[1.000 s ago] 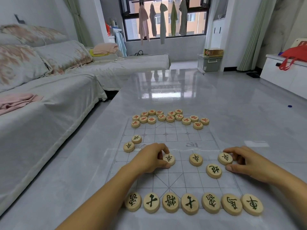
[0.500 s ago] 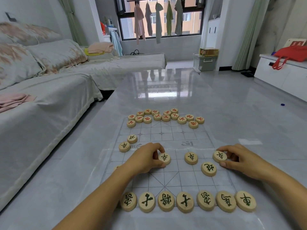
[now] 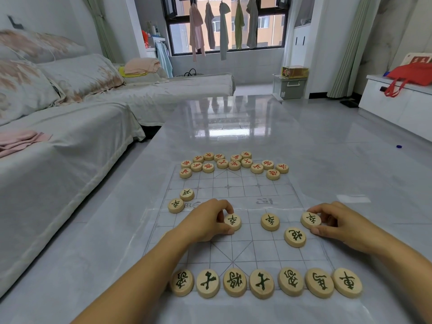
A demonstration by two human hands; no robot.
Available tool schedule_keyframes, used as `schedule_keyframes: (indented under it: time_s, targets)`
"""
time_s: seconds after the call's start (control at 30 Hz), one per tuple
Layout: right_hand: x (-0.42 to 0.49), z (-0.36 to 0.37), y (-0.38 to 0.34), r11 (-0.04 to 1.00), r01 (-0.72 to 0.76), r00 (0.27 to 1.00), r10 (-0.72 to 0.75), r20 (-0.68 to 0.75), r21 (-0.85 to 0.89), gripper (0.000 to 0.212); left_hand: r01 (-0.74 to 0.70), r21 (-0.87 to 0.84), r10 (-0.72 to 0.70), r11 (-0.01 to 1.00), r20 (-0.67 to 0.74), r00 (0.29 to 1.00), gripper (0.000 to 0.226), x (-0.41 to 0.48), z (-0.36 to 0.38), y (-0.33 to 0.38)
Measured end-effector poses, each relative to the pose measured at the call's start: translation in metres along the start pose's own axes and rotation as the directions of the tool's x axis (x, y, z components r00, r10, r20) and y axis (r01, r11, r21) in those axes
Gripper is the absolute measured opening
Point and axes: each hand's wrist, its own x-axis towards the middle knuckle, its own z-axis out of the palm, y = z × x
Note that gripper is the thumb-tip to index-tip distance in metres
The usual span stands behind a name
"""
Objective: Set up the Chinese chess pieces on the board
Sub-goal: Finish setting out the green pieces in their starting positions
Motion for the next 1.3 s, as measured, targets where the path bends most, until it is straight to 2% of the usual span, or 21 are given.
schedule_keyframes:
  time_s: [0.2,0.3,0.33,0.4,0.5,0.57,0.67,0.77,0.9,0.97,1.07,1.2,1.3]
  targets:
    - [-0.002,-0.002,-0.004,0.999,-0.024,1.0,0.024,0.012,-0.023,0.035,0.007,0.014,-0.007,1.0,-0.012,1.0,0.042,0.0,0.0,-0.001]
    - [-0.003,-0.008,-0.009,0.998,-0.062,0.997,0.061,0.044,0.016,0.077,0.007,0.01,-0.007,1.0,-0.015,1.0,0.043,0.0,0.001,-0.002]
    - [-0.003,-0.01,-0.01,0.997,-0.075,0.997,0.075,0.026,0.018,0.081,0.007,0.009,-0.007,1.0,-0.015,1.0,0.043,0.0,0.001,-0.002]
    - [-0.004,-0.014,-0.015,0.997,-0.075,0.995,0.074,-0.068,-0.002,0.064,0.007,0.007,-0.007,1.0,-0.012,1.0,0.046,0.0,0.0,-0.002]
    - [-0.005,-0.01,-0.034,0.996,0.042,0.982,-0.055,-0.18,-0.077,0.047,0.007,-0.004,-0.007,1.0,0.005,1.0,0.05,-0.001,-0.002,-0.003]
    - [-0.005,0.0,-0.056,0.982,0.141,0.979,-0.157,-0.13,-0.127,0.043,0.005,-0.024,-0.005,1.0,0.003,1.0,0.05,-0.004,-0.005,-0.006]
    - [0.004,0.021,-0.079,0.924,0.202,0.976,-0.218,-0.013,-0.324,0.046,0.011,-0.024,-0.013,1.0,-0.071,0.997,0.046,-0.012,-0.018,-0.02]
    - [0.014,0.028,-0.089,0.871,0.19,0.98,-0.196,0.036,-0.453,0.044,0.037,-0.04,-0.045,0.999,-0.214,0.976,0.036,-0.023,-0.039,-0.046]
    - [0.021,0.031,-0.093,0.876,0.14,0.989,-0.145,0.025,-0.462,0.042,0.185,-0.078,-0.201,0.98,-0.348,0.916,0.022,-0.037,-0.057,-0.094]
    - [0.021,0.032,-0.092,0.887,0.124,0.992,-0.125,0.026,-0.446,0.043,0.24,-0.122,-0.268,0.963,-0.337,0.902,0.021,-0.039,-0.057,-0.111]
    - [0.022,0.032,-0.091,0.916,0.1,0.995,-0.094,0.033,-0.389,0.042,0.249,-0.18,-0.295,0.952,-0.305,0.906,0.023,-0.037,-0.055,-0.122]
    - [0.024,0.029,-0.092,0.92,0.086,0.995,-0.061,0.078,-0.382,0.042,0.212,-0.143,-0.247,0.967,-0.31,0.918,0.038,-0.024,-0.051,-0.116]
    - [0.027,0.025,-0.098,0.916,0.077,0.992,-0.032,0.121,-0.394,0.053,0.181,-0.083,-0.198,0.98,-0.284,0.938,0.047,-0.012,-0.048,-0.106]
